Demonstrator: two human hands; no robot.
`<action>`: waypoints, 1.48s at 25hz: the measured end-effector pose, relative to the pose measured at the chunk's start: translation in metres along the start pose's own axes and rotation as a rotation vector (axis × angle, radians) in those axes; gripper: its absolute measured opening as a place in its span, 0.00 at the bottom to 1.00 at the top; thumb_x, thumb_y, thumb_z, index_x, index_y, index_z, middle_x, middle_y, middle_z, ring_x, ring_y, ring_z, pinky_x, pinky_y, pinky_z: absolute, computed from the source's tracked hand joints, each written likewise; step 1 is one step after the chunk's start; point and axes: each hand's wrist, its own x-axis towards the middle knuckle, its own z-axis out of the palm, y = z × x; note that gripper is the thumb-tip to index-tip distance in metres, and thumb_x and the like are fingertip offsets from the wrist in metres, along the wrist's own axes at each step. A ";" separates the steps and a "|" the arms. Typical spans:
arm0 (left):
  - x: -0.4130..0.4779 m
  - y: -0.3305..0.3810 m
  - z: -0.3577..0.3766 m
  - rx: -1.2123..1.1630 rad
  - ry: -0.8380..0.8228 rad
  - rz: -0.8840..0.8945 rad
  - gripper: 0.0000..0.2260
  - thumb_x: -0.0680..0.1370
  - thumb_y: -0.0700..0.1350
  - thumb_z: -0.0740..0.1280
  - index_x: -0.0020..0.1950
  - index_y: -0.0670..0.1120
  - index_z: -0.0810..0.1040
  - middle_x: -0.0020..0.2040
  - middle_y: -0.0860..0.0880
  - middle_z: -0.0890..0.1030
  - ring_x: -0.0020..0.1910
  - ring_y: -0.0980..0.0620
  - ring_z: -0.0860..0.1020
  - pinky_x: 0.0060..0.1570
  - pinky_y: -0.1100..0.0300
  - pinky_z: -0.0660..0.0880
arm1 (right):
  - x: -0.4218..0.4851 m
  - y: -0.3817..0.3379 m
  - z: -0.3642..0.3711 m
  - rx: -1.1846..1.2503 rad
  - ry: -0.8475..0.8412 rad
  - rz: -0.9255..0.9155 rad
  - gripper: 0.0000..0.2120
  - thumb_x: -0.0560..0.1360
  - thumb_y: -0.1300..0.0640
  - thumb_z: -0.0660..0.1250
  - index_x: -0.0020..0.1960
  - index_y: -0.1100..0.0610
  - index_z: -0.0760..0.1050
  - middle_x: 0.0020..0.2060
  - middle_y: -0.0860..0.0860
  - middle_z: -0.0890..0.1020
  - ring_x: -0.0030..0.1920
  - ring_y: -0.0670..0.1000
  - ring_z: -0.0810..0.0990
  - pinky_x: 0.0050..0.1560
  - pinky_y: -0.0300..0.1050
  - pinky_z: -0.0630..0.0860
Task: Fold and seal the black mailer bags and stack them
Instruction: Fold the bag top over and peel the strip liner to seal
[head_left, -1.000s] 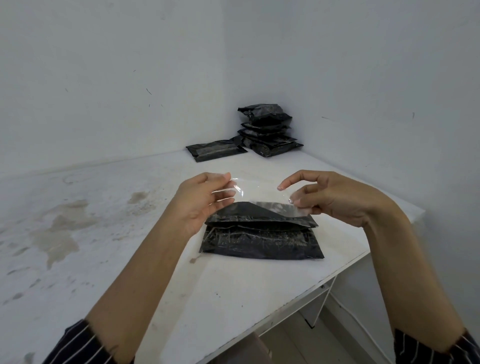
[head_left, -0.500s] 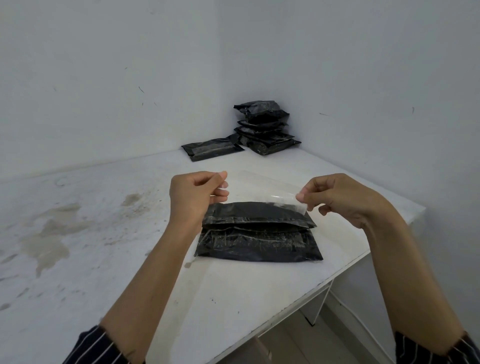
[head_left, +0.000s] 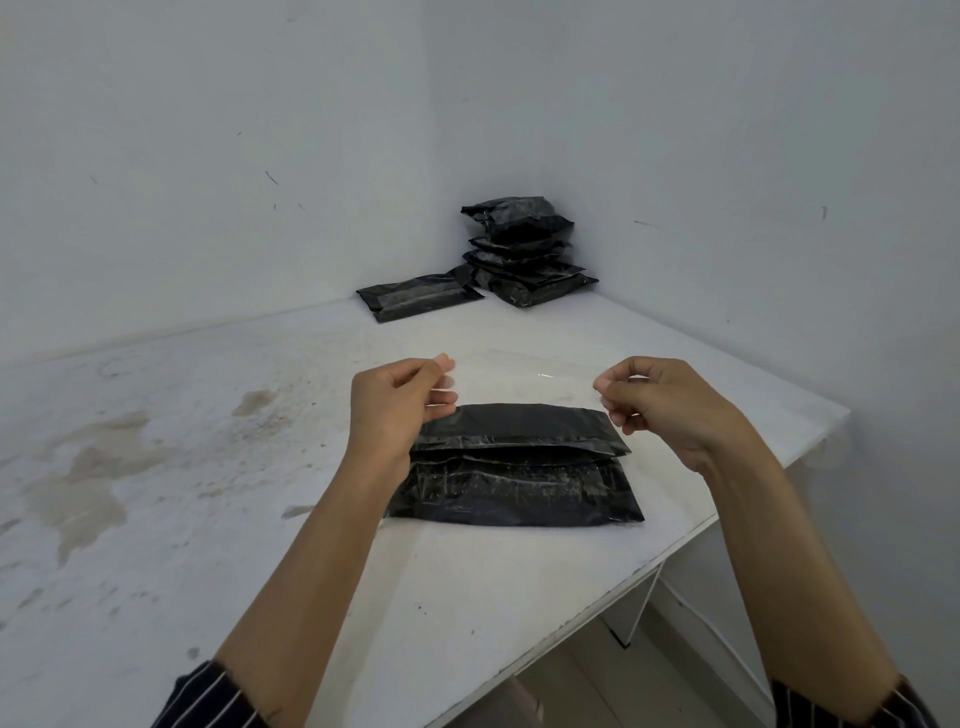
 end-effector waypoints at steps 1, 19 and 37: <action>0.001 -0.003 0.000 0.008 -0.024 -0.031 0.06 0.76 0.41 0.68 0.45 0.39 0.82 0.37 0.45 0.80 0.35 0.51 0.80 0.37 0.63 0.81 | 0.002 0.002 0.001 -0.004 0.012 0.021 0.04 0.76 0.65 0.66 0.42 0.62 0.76 0.32 0.54 0.75 0.30 0.49 0.71 0.33 0.41 0.70; 0.008 -0.028 -0.031 0.442 -0.211 -0.035 0.03 0.72 0.41 0.72 0.39 0.43 0.84 0.28 0.52 0.82 0.29 0.64 0.77 0.31 0.74 0.70 | -0.002 0.035 0.017 -0.112 -0.097 0.073 0.08 0.71 0.63 0.72 0.37 0.60 0.74 0.30 0.53 0.75 0.31 0.47 0.70 0.31 0.36 0.67; -0.019 -0.042 -0.030 0.702 -0.002 0.202 0.07 0.76 0.42 0.69 0.43 0.43 0.85 0.29 0.52 0.80 0.24 0.62 0.73 0.28 0.78 0.66 | -0.008 0.038 0.022 -0.214 -0.133 0.004 0.04 0.72 0.66 0.71 0.41 0.63 0.76 0.30 0.51 0.78 0.33 0.47 0.76 0.38 0.35 0.74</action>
